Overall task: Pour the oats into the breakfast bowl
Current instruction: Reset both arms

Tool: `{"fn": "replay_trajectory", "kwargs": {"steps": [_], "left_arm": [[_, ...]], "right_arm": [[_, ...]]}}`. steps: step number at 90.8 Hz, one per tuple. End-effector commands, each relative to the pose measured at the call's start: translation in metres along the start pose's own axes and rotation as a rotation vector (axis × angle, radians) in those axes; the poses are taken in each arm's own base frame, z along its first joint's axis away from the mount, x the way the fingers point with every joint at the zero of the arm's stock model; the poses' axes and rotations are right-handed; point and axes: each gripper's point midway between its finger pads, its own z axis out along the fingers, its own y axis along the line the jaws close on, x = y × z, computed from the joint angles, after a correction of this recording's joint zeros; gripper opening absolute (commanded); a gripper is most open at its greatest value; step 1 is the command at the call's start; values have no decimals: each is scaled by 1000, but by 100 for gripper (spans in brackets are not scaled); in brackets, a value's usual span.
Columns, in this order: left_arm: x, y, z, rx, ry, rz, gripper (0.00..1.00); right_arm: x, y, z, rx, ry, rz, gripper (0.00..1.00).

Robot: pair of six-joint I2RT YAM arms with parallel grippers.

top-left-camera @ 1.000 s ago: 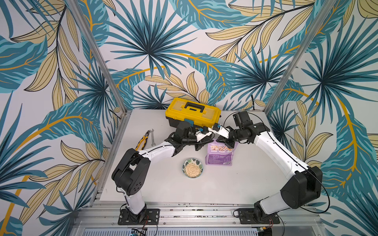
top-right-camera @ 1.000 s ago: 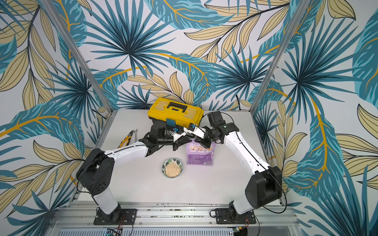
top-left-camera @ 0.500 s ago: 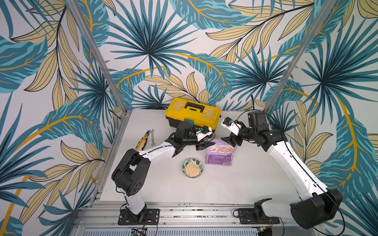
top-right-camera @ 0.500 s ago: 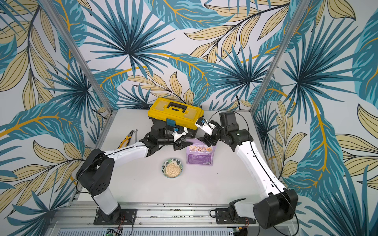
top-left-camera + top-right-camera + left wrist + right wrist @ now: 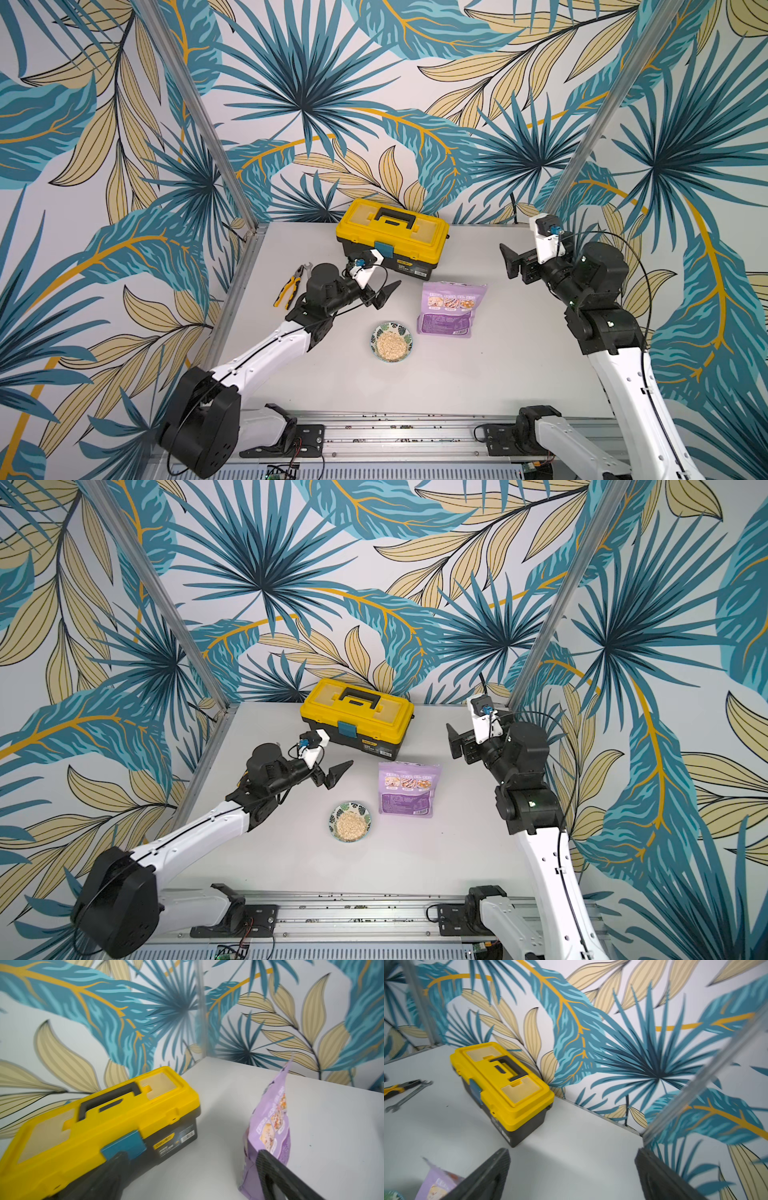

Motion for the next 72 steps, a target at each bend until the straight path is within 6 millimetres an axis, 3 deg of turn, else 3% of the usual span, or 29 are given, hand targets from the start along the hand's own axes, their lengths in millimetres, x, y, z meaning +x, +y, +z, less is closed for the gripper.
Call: {"fn": "replay_trajectory", "kwargs": {"steps": [1,10,18,30,42,51,65,70,72], "left_arm": [[10,56,-40,-365,-4,-144,100],[29,81,-80,-584,45,-183,100],[49,98,-115,-761,112,-187,100],[80,105,-154,-902,182,-186,100],[114,112,-183,-1015,263,-172,100],[137,118,-195,-1059,312,-167,100],[167,125,-199,-1055,359,-151,100],[166,130,-194,-1031,358,-159,100],[168,132,-191,-1017,368,-161,100]], "right_arm": [[24,-50,-9,291,8,168,99],[57,-64,-18,410,19,222,99],[102,-58,-14,433,66,245,99],[169,-48,-5,464,123,256,99],[208,-35,6,451,75,265,99],[233,-28,12,446,60,266,99],[250,-15,23,386,22,277,99],[246,-13,24,375,-25,278,99],[253,-11,25,367,-8,275,99]]}}
